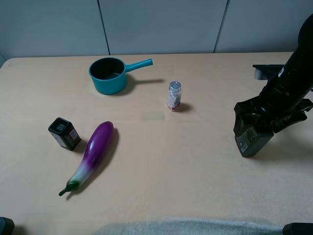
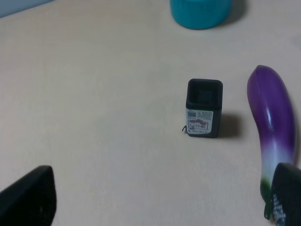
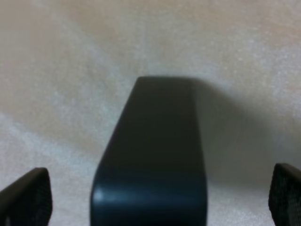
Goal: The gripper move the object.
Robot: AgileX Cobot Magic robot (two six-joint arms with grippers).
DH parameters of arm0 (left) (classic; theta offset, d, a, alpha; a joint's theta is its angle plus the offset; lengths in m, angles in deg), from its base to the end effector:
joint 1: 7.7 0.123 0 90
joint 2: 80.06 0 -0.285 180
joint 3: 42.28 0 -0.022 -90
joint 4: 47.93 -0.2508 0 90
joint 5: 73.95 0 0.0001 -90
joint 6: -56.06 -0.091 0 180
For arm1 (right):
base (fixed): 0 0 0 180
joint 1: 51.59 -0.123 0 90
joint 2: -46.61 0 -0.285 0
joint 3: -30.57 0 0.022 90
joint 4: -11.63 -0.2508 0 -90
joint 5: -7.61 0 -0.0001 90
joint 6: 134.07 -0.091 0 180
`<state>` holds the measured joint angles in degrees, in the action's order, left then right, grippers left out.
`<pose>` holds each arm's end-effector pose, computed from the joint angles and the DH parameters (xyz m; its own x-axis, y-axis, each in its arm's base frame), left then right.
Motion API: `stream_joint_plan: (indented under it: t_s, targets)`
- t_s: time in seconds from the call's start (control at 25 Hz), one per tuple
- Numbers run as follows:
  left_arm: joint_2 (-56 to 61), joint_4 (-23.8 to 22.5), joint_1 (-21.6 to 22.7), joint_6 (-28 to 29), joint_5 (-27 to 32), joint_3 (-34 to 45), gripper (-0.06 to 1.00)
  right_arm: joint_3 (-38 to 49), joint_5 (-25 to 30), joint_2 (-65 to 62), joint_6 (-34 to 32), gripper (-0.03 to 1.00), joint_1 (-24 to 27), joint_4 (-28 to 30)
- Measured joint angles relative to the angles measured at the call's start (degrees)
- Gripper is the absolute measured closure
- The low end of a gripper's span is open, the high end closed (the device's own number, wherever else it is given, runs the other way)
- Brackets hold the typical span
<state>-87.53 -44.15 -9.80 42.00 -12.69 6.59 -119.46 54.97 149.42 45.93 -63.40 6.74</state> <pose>-0.0057 -0.0051 0.2753 -0.4330 0.2277 -0.8721 0.1838 0.9695 0.1619 0.2553 0.0592 0.1559 -0.9890 -0.1478 0.0043 -0.1473 0.9871 0.0626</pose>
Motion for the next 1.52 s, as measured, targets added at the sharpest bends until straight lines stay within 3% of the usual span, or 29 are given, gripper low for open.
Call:
stream_joint_plan:
  t_s: [0.28,0.68,1.36,1.52]
  targets:
    - [0.00,0.00,0.00,0.00,0.00,0.00,0.05,0.00,0.37,0.00,-0.76,0.29,0.00,0.17]
    - [0.00,0.00,0.00,0.00,0.00,0.00,0.05,0.00,0.80,0.00,-0.80,0.68,0.00,-0.20]
    - [0.00,0.00,0.00,0.00,0.00,0.00,0.05,0.00,1.10,0.00,-0.93,0.68,0.00,-0.43]
    - [0.00,0.00,0.00,0.00,0.00,0.00,0.05,-1.47,4.39,0.00,-0.93,0.68,0.00,-0.47]
